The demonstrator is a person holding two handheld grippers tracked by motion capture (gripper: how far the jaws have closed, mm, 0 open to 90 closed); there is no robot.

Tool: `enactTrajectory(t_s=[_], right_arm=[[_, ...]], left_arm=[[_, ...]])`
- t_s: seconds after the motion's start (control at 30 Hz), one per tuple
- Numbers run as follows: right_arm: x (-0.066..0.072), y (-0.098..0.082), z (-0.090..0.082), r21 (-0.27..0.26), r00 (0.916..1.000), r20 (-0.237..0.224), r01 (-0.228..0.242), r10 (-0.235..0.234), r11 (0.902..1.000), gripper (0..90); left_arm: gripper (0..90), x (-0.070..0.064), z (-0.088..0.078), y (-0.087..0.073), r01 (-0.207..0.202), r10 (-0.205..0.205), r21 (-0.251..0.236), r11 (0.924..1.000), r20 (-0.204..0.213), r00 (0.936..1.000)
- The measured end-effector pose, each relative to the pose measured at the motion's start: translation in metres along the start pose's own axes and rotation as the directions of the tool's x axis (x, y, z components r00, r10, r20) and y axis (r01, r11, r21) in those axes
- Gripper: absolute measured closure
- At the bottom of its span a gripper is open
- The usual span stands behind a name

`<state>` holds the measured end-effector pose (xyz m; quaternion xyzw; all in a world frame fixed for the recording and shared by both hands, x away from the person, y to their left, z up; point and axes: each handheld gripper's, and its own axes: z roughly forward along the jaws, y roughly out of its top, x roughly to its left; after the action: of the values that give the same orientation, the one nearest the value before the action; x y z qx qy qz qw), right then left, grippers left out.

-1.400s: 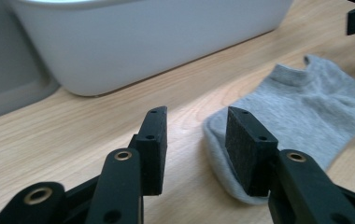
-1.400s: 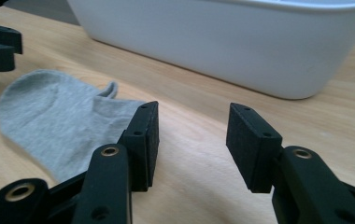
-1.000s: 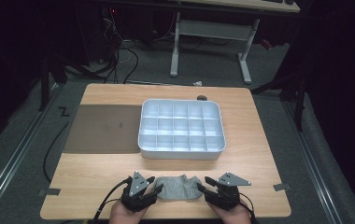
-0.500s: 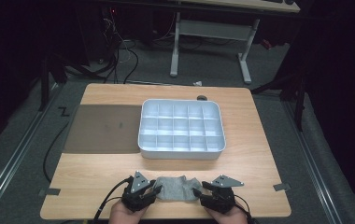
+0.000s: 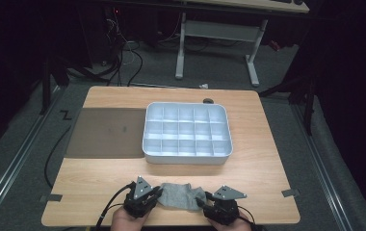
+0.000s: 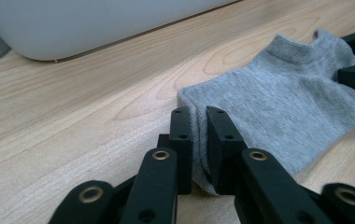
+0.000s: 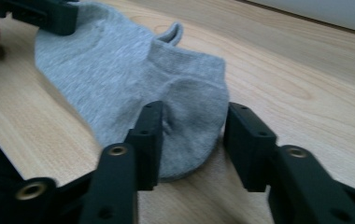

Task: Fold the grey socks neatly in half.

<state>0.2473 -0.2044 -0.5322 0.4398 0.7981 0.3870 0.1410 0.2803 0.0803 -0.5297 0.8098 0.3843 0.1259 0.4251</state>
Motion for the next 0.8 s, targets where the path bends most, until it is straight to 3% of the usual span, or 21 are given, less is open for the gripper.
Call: enactTrajectory(t_s=[0.1, 0.13, 0.2, 0.23, 0.33, 0.5, 0.8], right_arm=[[0.003, -0.001, 0.001, -0.009, 0.9999, 0.012, 0.009, -0.009, 0.9999, 65.1], [0.004, -0.001, 0.001, -0.007, 1.0000, 0.007, 0.004, -0.004, 1.0000, 71.1], [0.004, -0.001, 0.001, -0.006, 1.0000, 0.001, 0.002, -0.002, 1.0000, 73.7], [0.004, -0.001, 0.002, -0.007, 0.9996, -0.025, -0.009, 0.009, 0.9999, 79.3], [0.002, -0.001, 0.001, -0.005, 0.9985, -0.042, -0.037, 0.036, 0.9993, 83.5], [-0.004, 0.001, -0.002, -0.018, 0.9986, -0.009, -0.052, 0.052, 0.9985, 84.4], [-0.022, 0.003, -0.017, -0.044, 0.9963, 0.029, -0.079, 0.081, 0.9959, 84.6]], left_arm=[[83.7, 0.001, -0.001, 0.000, 0.000, 0.000, -0.001, 1.0000, -0.003, 1.0000], [84.3, 0.002, -0.002, 0.000, -0.003, 0.003, -0.001, 1.0000, -0.005, 1.0000], [84.6, 0.002, -0.003, 0.000, -0.002, 0.002, -0.001, 1.0000, -0.005, 1.0000], [84.7, 0.003, -0.004, 0.000, 0.002, -0.002, -0.004, 1.0000, -0.002, 1.0000], [84.8, 0.005, -0.005, 0.000, 0.008, -0.008, -0.006, 0.9999, 0.006, 0.9999], [84.7, 0.001, -0.003, 0.000, 0.016, -0.015, -0.006, 0.9999, 0.045, 0.9988], [84.2, -0.012, 0.004, 0.003, 0.007, -0.004, -0.031, 0.9995, 0.072, 0.9974]])
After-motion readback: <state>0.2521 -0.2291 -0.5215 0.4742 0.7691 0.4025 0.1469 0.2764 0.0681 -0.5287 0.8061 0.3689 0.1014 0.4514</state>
